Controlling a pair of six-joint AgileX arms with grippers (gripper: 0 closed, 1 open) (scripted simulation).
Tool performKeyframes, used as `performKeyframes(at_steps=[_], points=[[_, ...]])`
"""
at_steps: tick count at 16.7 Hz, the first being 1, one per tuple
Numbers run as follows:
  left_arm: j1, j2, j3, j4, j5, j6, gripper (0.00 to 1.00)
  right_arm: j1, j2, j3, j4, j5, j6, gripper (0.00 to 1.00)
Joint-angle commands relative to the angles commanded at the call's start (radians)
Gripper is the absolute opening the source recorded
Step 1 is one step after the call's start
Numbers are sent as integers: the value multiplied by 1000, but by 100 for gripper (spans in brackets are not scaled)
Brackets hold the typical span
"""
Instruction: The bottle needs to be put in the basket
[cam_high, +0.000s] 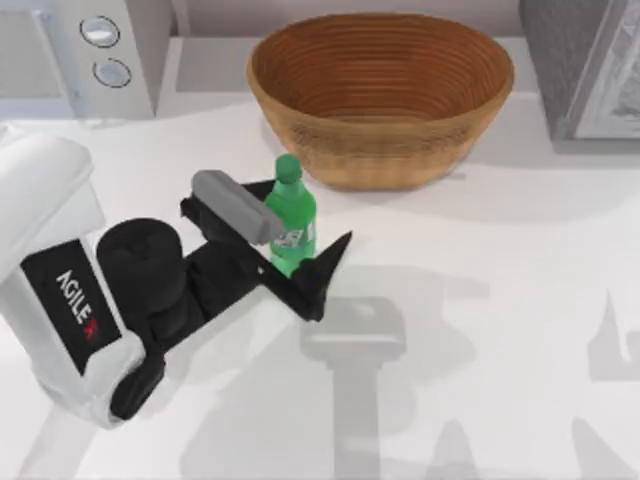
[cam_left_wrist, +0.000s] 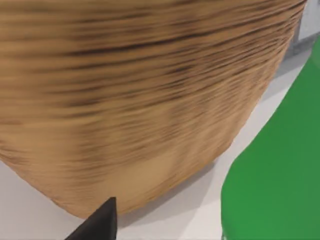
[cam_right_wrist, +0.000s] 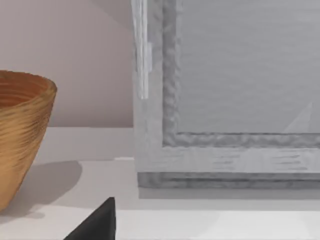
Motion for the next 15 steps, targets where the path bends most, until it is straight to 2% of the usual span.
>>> performKeyframes(at_steps=[12,15], points=[[0,0,0,0,0,0,2,0,0,0,0,0,0,100],[0,0,0,0,0,0,0,0,0,0,0,0,0,100]])
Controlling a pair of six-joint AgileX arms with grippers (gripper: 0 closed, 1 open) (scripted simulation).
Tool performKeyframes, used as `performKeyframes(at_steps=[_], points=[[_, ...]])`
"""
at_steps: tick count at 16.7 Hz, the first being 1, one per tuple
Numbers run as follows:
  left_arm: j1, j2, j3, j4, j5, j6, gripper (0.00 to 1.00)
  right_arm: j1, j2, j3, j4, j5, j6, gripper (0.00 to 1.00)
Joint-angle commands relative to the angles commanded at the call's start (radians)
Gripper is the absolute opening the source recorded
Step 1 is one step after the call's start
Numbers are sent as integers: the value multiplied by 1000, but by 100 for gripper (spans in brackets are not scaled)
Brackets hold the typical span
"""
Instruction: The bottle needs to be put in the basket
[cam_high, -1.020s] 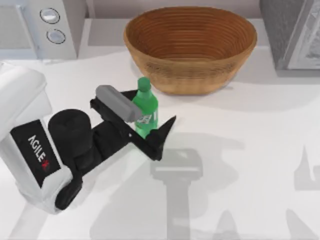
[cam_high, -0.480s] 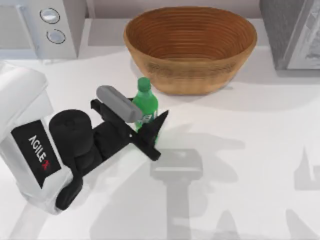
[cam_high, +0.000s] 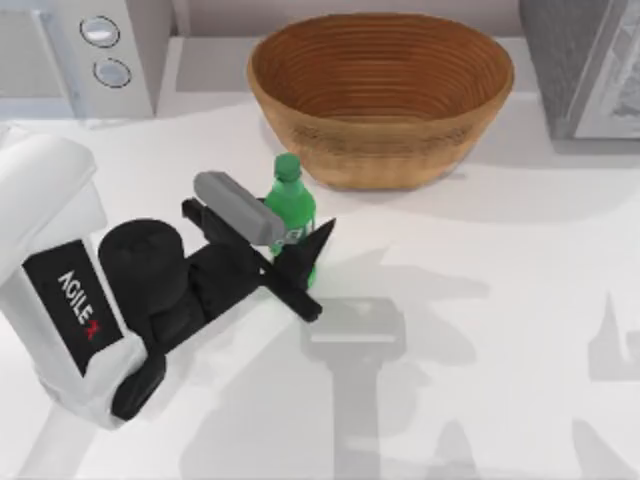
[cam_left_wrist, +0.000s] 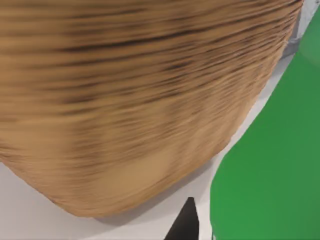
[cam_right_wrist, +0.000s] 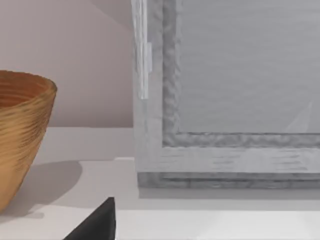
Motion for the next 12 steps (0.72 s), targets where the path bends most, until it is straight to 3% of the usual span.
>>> performKeyframes(at_steps=[8,12], points=[[5,-15,-7,-10,4,2,0,0,0,0,0,0,0,100],[46,-168,-72,-110,45,9,0,0,0,0,0,0,0,100]])
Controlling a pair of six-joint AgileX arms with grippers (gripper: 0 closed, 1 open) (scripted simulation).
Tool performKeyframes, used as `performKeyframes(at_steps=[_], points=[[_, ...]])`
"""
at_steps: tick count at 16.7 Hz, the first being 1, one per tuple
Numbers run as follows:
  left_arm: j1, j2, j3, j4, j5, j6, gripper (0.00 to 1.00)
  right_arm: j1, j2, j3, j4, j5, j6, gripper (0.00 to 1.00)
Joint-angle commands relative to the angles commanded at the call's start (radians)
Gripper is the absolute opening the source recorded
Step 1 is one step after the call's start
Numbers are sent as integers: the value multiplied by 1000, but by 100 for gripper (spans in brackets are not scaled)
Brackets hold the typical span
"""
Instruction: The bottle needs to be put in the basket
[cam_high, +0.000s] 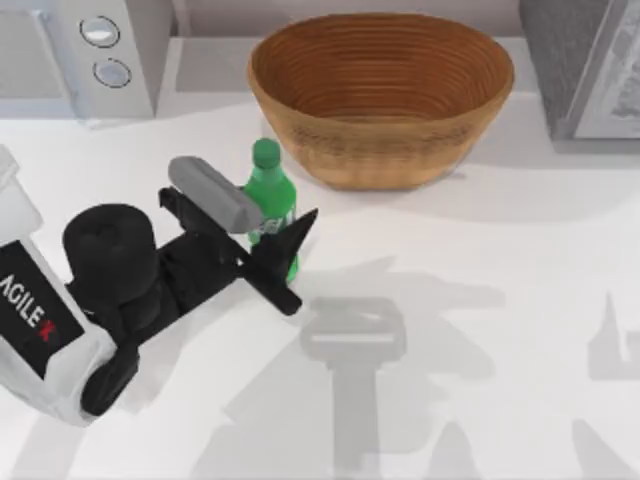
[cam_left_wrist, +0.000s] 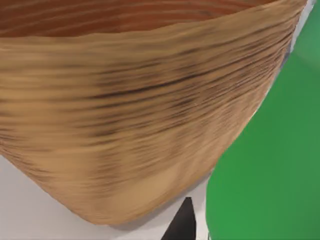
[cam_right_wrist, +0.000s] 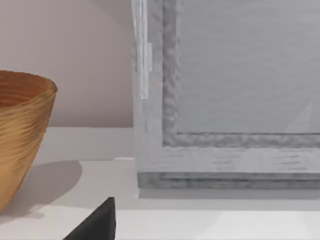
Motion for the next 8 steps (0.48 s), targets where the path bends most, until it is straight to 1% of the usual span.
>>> performKeyframes(at_steps=[8], points=[[153,-607,-229,-352,141,20,0,0,0,0,0,0,0,100]])
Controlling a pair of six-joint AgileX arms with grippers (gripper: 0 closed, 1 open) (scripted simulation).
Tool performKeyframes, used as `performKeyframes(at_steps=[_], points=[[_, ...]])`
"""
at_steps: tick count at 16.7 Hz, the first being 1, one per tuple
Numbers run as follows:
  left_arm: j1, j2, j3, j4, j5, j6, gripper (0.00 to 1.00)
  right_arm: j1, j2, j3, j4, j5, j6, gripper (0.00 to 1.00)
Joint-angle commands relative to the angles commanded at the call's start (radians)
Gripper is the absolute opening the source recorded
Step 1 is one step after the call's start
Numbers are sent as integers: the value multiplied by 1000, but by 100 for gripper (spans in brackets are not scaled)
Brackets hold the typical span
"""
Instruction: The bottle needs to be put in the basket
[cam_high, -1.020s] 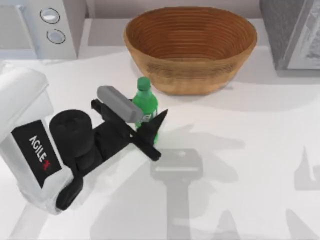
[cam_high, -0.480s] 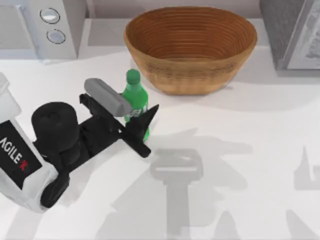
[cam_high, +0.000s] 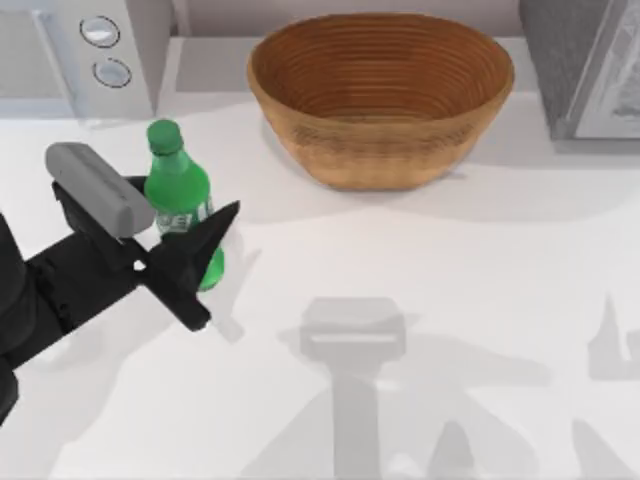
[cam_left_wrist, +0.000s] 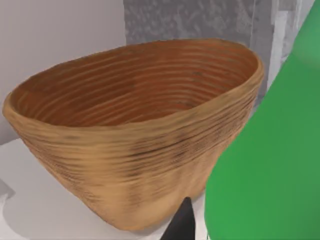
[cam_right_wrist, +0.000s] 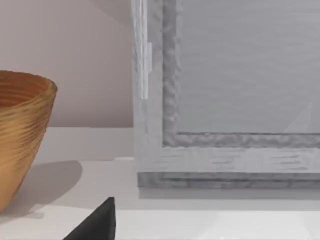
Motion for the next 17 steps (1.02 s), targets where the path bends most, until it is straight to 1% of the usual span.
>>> performKeyframes(at_steps=[3,5,12,14,15,17], points=[[51,-175,-74,-112,46,5,0,0,0,0,0,0,0,100],[72,-239,-105,-160,66,7,0,0,0,0,0,0,0,100],[75,-256,-112,-175,70,9,0,0,0,0,0,0,0,100],[58,-227,-80,-187,40,6,0,0,0,0,0,0,0,100],[42,-199,-48,-198,8,4,0,0,0,0,0,0,0,100],[0,-122,48,-232,-84,-5,0,0,0,0,0,0,0,100]])
